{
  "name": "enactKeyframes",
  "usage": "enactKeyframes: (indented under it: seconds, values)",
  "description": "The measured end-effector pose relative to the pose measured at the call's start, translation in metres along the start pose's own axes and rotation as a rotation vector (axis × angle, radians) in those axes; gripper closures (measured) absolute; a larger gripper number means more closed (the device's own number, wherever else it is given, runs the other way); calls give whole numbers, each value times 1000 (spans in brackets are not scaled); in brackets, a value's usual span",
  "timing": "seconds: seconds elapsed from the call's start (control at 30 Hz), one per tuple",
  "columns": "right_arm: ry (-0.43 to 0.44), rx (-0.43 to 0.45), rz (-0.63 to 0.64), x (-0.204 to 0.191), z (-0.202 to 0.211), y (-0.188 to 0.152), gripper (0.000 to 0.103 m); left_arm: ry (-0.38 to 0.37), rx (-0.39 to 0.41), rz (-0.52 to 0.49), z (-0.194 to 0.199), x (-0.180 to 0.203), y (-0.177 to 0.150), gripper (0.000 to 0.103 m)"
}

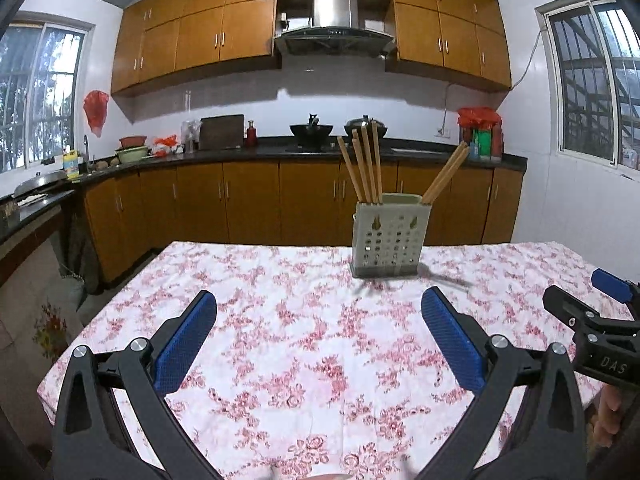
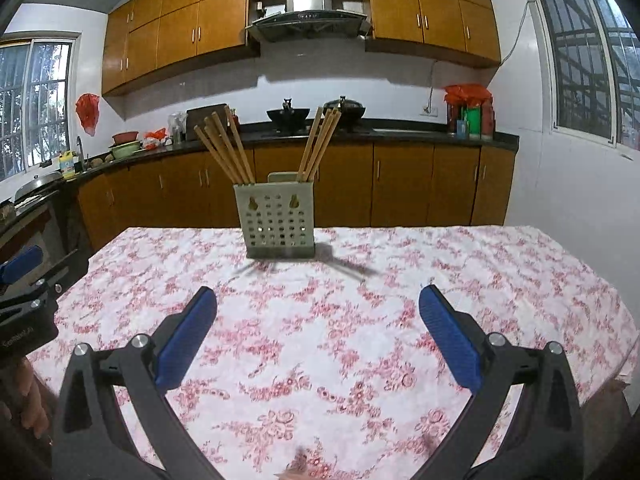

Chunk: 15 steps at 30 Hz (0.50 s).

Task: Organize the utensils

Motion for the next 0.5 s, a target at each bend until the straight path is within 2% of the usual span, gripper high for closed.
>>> enactKeyframes:
  seconds: [0.5]
  values:
    - [-1, -20, -15, 4, -4, -8, 4, -9, -40, -4, -4, 4, -16, 2]
Point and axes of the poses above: each gripper's, at about its wrist camera, not at the fingertips, and z roughly against the way its jaws point, x to its right, y to its top, the point moved 8 cm from there along -z, roughly the way its jaws point, and after that the axes turned 5 degrees about -x, right-handed, at the moved point
